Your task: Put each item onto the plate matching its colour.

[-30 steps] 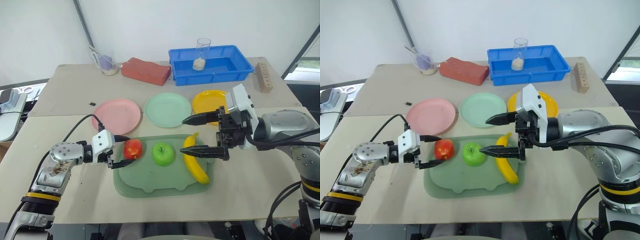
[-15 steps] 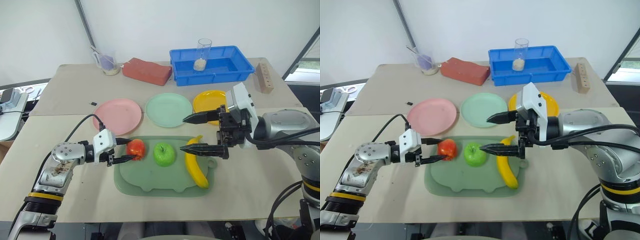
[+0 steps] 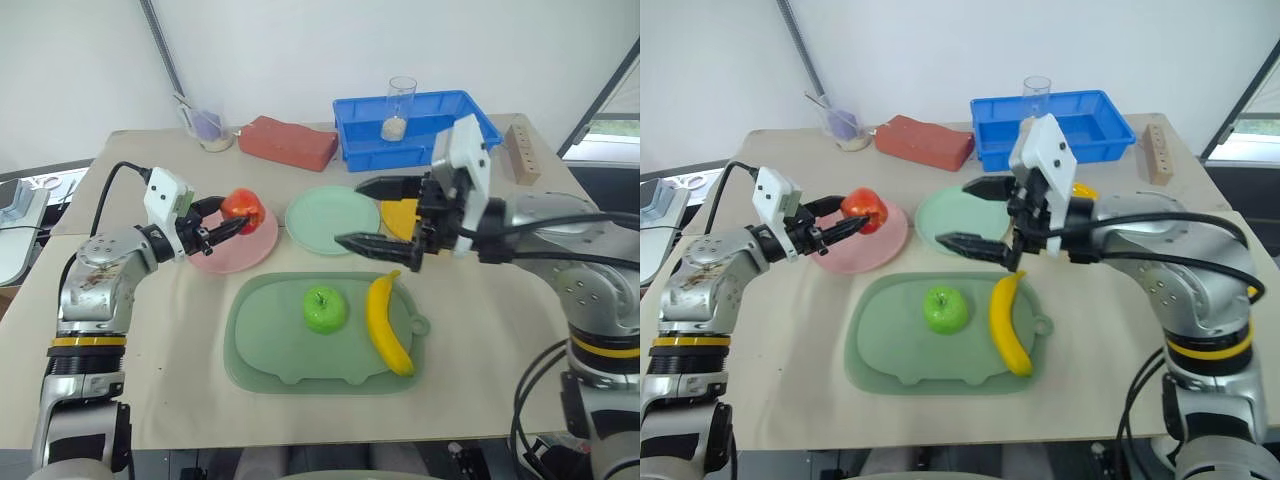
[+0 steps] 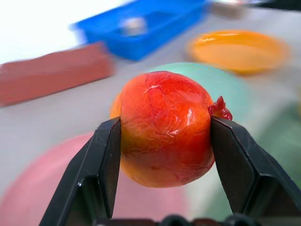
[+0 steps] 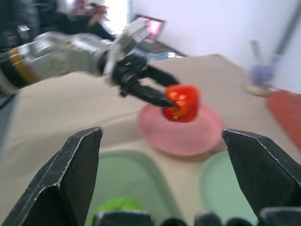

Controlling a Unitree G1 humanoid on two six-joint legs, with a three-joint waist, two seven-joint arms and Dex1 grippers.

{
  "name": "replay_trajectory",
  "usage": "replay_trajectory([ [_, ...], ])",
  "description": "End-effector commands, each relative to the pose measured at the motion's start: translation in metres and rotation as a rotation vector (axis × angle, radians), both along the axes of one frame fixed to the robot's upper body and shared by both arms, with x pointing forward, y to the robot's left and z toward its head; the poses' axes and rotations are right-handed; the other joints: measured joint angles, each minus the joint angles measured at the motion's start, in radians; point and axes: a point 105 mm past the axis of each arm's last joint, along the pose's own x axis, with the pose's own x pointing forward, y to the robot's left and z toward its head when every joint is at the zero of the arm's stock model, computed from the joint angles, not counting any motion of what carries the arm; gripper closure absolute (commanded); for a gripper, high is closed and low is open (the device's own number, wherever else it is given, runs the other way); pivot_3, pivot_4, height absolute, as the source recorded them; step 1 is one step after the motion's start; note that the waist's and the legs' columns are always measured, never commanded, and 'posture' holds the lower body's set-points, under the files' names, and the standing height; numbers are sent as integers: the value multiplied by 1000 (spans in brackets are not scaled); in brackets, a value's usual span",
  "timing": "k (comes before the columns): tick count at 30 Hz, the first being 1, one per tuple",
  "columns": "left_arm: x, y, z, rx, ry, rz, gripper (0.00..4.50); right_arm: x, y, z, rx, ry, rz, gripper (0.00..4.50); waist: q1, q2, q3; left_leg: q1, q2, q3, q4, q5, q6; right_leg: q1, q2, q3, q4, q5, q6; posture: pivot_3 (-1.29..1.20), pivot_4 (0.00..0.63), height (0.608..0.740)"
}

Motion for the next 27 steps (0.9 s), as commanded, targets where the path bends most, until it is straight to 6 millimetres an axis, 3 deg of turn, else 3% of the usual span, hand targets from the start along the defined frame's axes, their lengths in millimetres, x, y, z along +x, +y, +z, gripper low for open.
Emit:
replay_trajectory([
  [1,17,16,-3,81,-57,160,2047,7,3,13,5,-65,-58,0,3,2,-1,0,0,0,0,0,0,0,0,0,0,0,1,0,150,740],
  [9,25,31,-29,139,-16,289,2047,7,0,8,-23,-62,-72,0,7,-1,-3,-1,0,0,-2,-1,-1,-1,0,0,-1,0,1,0,150,740],
  [13,27,26,-30,89,-1,266,261,7,-1,6,-27,-60,-80,0,9,-1,-3,-1,0,0,-2,-4,-6,0,0,0,0,-1,-1,0,150,740],
  [18,25,28,-26,85,-5,252,105,8,-4,3,-31,-56,-92,0,7,-1,-3,-1,0,0,-2,-4,-6,0,0,0,0,1,1,0,150,740],
  [27,-11,-3,46,5,-94,-27,105,8,-20,-3,-54,-47,-129,0,4,-1,-3,0,0,0,-2,-4,-6,0,0,0,0,1,1,0,150,740],
])
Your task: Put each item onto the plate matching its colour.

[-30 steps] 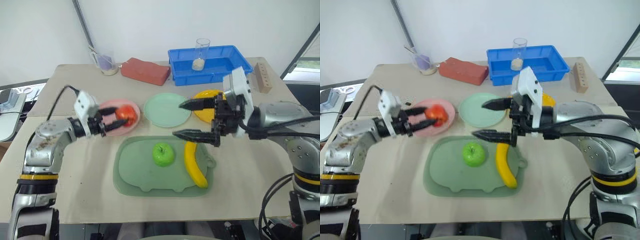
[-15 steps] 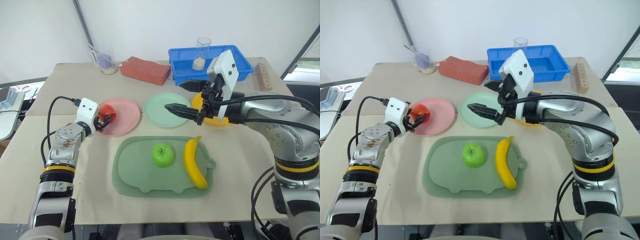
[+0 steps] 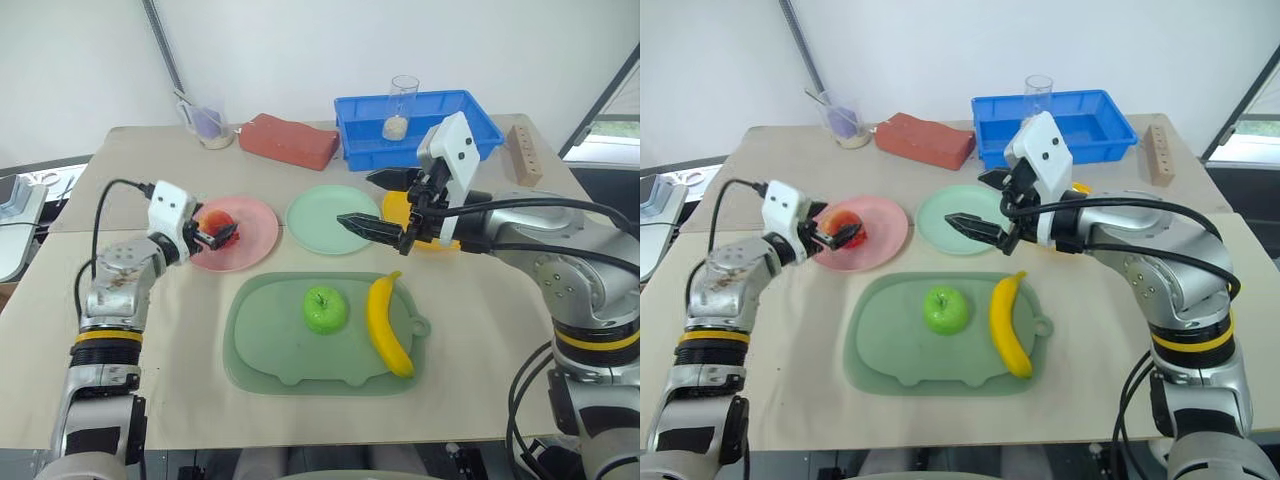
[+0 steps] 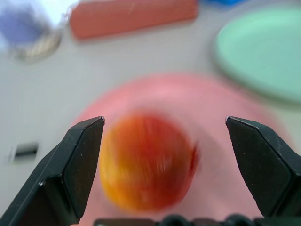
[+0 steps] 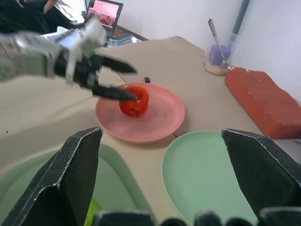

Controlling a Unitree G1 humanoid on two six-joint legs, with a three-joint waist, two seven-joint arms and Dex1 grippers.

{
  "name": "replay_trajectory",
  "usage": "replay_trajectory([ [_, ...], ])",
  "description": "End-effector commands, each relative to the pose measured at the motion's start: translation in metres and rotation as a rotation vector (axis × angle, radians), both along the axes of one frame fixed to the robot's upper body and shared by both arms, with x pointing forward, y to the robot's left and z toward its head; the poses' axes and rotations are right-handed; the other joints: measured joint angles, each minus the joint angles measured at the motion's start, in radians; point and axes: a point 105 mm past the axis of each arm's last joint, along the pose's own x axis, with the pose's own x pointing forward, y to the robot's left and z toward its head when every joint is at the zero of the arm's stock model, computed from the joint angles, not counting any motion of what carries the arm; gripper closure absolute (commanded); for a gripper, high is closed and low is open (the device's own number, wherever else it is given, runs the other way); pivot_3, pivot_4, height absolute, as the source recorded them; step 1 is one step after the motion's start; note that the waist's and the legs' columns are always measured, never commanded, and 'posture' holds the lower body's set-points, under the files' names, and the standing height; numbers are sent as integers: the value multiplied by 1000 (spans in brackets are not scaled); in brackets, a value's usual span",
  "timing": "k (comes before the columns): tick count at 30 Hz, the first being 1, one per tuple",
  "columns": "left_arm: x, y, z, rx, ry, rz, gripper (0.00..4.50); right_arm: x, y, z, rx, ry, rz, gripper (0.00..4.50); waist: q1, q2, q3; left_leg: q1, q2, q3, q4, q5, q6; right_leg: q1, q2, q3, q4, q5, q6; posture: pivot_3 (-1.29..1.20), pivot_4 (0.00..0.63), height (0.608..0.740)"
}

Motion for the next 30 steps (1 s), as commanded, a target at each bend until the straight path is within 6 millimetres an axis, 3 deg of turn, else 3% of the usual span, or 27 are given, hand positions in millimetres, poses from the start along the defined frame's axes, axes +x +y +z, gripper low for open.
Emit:
replay_trajectory([
  [1,-22,-19,40,-12,-70,-157,105,-5,-13,8,-15,-46,-15,0,-1,0,0,0,0,0,0,0,0,0,0,0,0,0,0,0,150,740],
  [4,-50,-53,51,1,-56,-399,105,-10,-24,1,-46,-28,-8,0,1,0,0,0,0,0,1,0,-1,1,-1,0,-1,-4,-6,0,150,740],
  [6,-80,-77,44,33,20,-617,105,-17,-32,-6,-74,1,23,0,1,-1,1,0,0,1,1,0,-1,1,-1,0,-1,-4,-7,0,150,740],
  [9,-102,-89,25,134,89,-770,105,-30,-40,-17,-125,39,84,0,0,-4,2,0,0,2,2,-1,-1,1,-1,0,-2,-4,-7,0,150,740],
  [14,-107,-101,-13,221,118,-891,105,-54,-45,-27,-161,92,158,0,0,-3,2,0,0,1,2,-1,0,0,-1,1,-2,-4,-8,0,150,740],
  [21,-97,-122,-45,260,100,-987,105,-62,-44,-29,-153,94,140,0,4,-3,2,-2,0,2,5,-1,0,1,-2,1,-4,-5,-8,0,150,740],
  [30,-88,-136,-59,251,98,-1023,105,-66,-45,-27,-144,100,110,0,1,-3,2,-1,0,2,5,2,4,1,-1,1,-3,-4,-8,0,150,740],
])
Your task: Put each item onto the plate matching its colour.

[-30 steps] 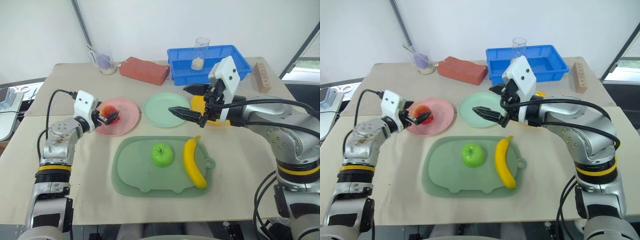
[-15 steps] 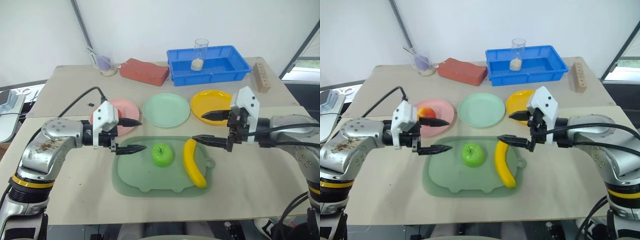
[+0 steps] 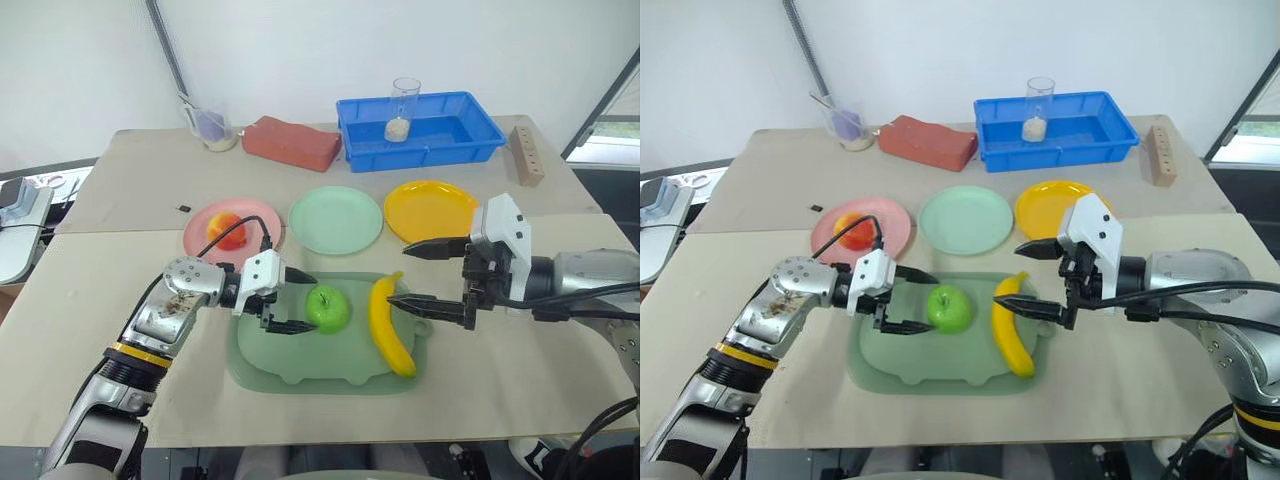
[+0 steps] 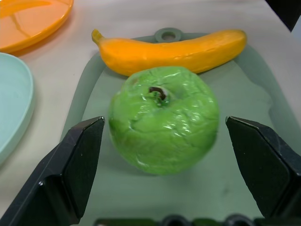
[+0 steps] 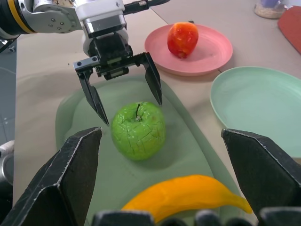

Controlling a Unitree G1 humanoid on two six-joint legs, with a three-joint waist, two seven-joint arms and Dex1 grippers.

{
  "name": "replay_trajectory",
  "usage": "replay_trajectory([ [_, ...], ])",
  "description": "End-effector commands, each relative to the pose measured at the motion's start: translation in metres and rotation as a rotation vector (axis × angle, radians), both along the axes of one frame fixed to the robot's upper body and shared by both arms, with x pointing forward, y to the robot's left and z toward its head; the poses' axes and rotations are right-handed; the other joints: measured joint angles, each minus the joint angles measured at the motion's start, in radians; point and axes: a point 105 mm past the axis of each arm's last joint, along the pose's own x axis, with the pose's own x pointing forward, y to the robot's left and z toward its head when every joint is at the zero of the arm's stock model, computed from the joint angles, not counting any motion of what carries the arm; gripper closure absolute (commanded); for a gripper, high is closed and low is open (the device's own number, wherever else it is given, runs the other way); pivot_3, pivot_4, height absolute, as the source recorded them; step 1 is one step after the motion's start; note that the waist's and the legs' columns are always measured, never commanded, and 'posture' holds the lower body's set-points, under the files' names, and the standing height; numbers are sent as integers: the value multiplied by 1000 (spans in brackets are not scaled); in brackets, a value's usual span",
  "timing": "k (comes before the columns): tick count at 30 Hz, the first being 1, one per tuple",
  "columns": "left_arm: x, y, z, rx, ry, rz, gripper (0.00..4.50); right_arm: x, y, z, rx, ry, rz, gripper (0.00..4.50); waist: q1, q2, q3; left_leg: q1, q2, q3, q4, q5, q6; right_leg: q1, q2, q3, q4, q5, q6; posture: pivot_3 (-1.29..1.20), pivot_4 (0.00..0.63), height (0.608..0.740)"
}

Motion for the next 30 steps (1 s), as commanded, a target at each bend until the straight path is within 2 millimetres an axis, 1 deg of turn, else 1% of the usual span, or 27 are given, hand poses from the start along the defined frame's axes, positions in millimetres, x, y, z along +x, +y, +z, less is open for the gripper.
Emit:
replay_trajectory([
  [1,1,-8,3,-13,-21,-29,105,-5,0,12,0,-50,-1,0,-1,0,0,0,0,0,0,0,0,0,0,0,0,0,0,0,150,740],
  [4,-1,-14,0,-18,-15,-44,105,-5,1,13,-1,-48,-4,0,1,0,0,0,0,0,0,0,0,0,0,0,1,0,0,0,150,740],
  [8,-1,-15,-3,-16,-18,-53,105,-8,1,13,-6,-38,5,0,0,0,0,0,0,0,0,0,0,0,0,0,1,0,0,0,150,740],
  [13,3,-13,0,-28,-26,-40,1463,-11,2,12,-11,-21,26,0,1,0,0,0,0,0,0,0,0,1,0,0,0,0,0,0,150,740],
  [16,4,-12,1,-32,-26,-34,1567,-11,2,11,-10,-18,29,0,1,0,0,0,0,0,0,0,0,1,0,0,0,0,0,0,150,740],
  [18,8,-10,7,-40,-33,-19,1567,-11,2,11,-7,-19,27,0,1,0,0,0,0,0,0,0,0,1,0,0,1,0,0,0,150,740],
  [20,17,-10,23,-84,-35,24,1567,-9,2,12,0,-29,19,0,1,0,0,0,0,0,0,0,0,1,0,0,1,0,0,0,150,740],
  [22,31,-9,41,-141,-51,82,1567,-2,1,18,23,-67,-18,0,2,0,0,0,0,0,0,0,0,1,0,0,1,0,0,0,150,740],
  [24,51,-9,60,-215,-65,175,1567,8,0,24,45,-116,-72,0,3,0,0,0,0,-1,0,0,0,1,0,-1,1,0,0,0,150,740],
  [26,77,-9,75,-284,-101,308,1567,21,0,33,70,-174,-138,0,3,0,0,0,0,-1,1,0,0,1,0,-1,1,0,1,0,150,740],
  [28,101,-11,80,-321,-133,443,1567,35,-1,42,102,-214,-217,0,2,0,0,0,-1,-1,2,1,2,2,0,-1,0,1,1,0,150,740],
  [30,113,-16,78,-329,-139,502,1567,44,0,47,120,-231,-269,0,0,0,0,1,-1,-1,2,2,2,4,0,0,0,2,3,0,150,740],
])
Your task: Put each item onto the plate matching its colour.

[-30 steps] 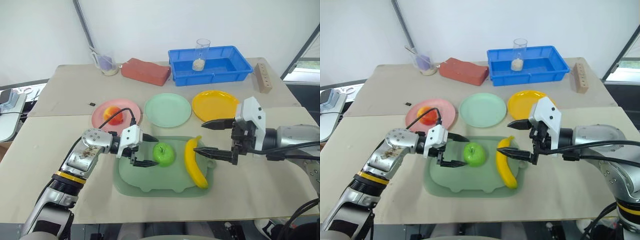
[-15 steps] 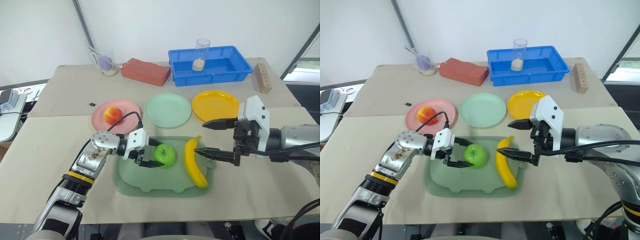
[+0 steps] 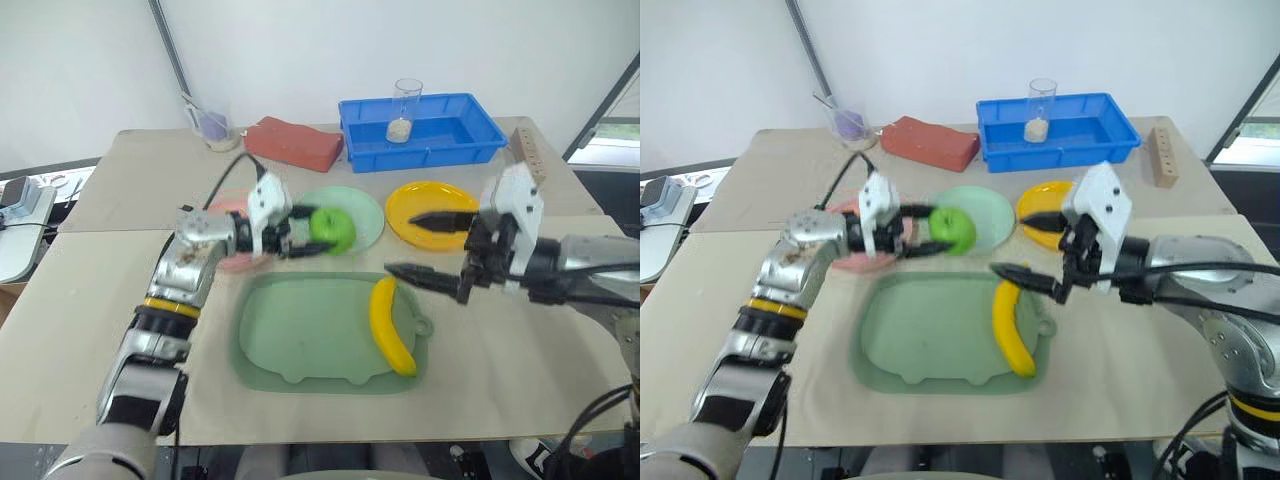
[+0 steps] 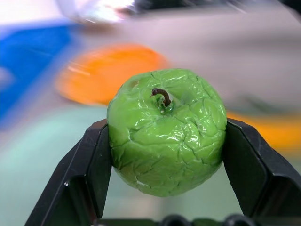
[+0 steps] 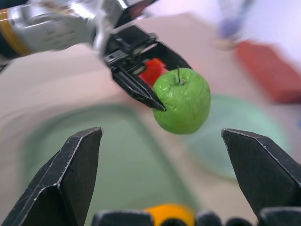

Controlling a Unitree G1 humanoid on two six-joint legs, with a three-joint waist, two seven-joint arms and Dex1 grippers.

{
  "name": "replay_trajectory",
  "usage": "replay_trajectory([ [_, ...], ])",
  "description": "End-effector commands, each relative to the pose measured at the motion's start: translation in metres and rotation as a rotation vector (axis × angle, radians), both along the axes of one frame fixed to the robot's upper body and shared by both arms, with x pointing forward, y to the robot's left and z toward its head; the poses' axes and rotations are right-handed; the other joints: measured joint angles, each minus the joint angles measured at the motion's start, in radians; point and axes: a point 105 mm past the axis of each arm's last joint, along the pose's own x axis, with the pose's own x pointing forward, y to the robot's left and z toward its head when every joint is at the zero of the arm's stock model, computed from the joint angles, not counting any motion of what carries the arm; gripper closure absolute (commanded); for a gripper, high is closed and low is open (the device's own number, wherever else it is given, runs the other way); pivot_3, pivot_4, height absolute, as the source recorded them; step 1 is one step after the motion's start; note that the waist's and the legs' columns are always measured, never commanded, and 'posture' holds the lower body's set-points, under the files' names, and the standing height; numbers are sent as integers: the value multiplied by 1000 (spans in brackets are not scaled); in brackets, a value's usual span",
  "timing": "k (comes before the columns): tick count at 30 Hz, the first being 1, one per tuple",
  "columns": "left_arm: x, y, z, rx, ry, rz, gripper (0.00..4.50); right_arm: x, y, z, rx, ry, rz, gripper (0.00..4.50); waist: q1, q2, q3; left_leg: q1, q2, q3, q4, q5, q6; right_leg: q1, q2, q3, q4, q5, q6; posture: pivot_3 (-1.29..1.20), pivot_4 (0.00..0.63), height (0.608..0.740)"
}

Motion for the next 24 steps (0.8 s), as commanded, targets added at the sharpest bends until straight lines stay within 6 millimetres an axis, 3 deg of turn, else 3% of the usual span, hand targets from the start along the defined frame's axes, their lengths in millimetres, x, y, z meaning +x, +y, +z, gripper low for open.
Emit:
replay_trajectory([
  [1,21,-3,-2,-13,-23,122,1567,13,-2,12,23,-53,-99,0,-1,0,0,0,0,0,-1,0,0,0,0,0,0,2,3,0,150,740],
  [10,48,-23,-30,27,-23,273,1567,20,-3,7,9,-52,-168,0,0,0,0,-1,0,-2,-2,2,3,4,2,0,0,2,10,0,150,740],
  [12,47,-25,-36,40,-13,262,566,20,-4,5,9,-46,-173,0,-1,0,0,-1,0,-2,-2,2,3,5,2,0,0,2,10,0,150,740],
  [14,47,-26,-37,39,-6,254,45,20,-5,4,8,-42,-178,0,-1,0,0,0,0,-2,-2,2,3,5,2,0,0,2,10,0,150,740],
  [19,44,-23,-25,-24,-7,216,45,18,-8,0,-5,-29,-190,0,0,0,0,-1,0,-2,-3,2,3,5,2,0,1,2,10,0,150,740],
  [24,17,-8,6,-51,-59,53,45,7,-11,-20,-45,68,-175,0,-5,1,-1,-1,0,-2,-3,2,2,6,2,0,1,2,10,0,150,740],
])
